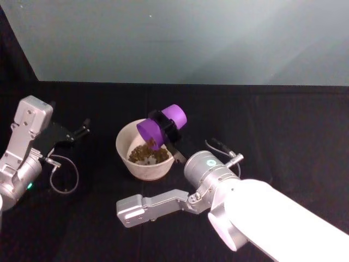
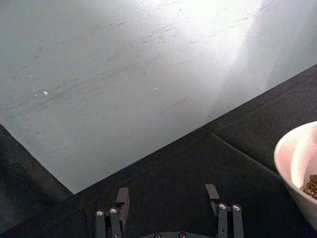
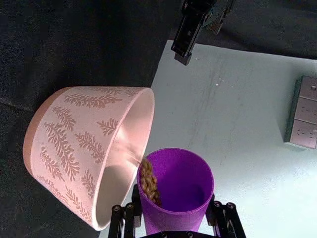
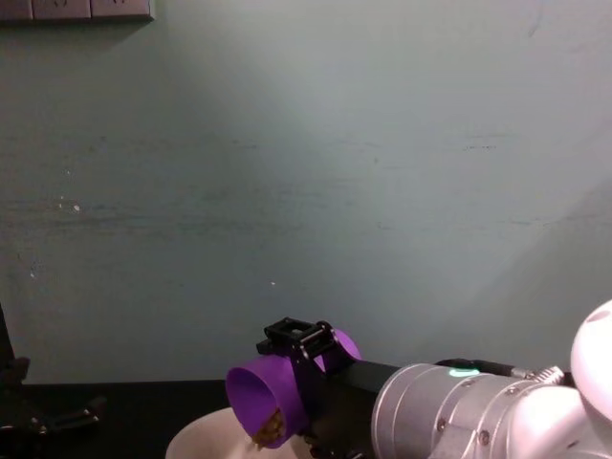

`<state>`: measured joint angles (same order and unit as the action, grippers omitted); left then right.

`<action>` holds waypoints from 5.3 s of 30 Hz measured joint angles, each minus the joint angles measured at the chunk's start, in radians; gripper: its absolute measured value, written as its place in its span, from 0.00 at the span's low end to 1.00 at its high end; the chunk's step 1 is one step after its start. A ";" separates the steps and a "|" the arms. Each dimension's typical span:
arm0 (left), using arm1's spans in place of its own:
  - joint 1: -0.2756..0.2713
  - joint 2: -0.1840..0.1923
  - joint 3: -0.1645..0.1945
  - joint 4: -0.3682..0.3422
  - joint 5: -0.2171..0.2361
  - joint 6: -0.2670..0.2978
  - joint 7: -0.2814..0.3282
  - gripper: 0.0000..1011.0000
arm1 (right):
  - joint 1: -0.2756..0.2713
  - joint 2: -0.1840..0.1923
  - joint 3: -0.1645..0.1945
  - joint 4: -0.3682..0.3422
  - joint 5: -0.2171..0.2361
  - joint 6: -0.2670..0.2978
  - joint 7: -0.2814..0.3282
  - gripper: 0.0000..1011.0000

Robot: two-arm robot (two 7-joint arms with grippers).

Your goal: Pick up the cup and pour the mung beans from the cup into the bowl.

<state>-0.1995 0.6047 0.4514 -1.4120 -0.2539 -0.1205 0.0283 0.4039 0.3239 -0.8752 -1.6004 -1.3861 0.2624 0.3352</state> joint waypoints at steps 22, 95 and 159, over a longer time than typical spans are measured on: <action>0.000 0.000 0.000 0.000 0.000 0.000 0.000 0.99 | -0.001 0.007 -0.009 -0.008 -0.023 0.005 0.008 0.71; 0.000 0.000 0.000 0.000 0.000 0.000 0.000 0.99 | -0.191 0.024 0.273 -0.099 0.416 -0.083 -0.177 0.71; 0.000 0.000 0.000 0.000 0.000 0.000 0.000 0.99 | -0.272 -0.113 0.584 0.225 1.480 -0.329 -0.008 0.71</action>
<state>-0.1995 0.6047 0.4514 -1.4120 -0.2539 -0.1205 0.0283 0.1318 0.2113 -0.2915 -1.3751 0.0941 -0.0665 0.3276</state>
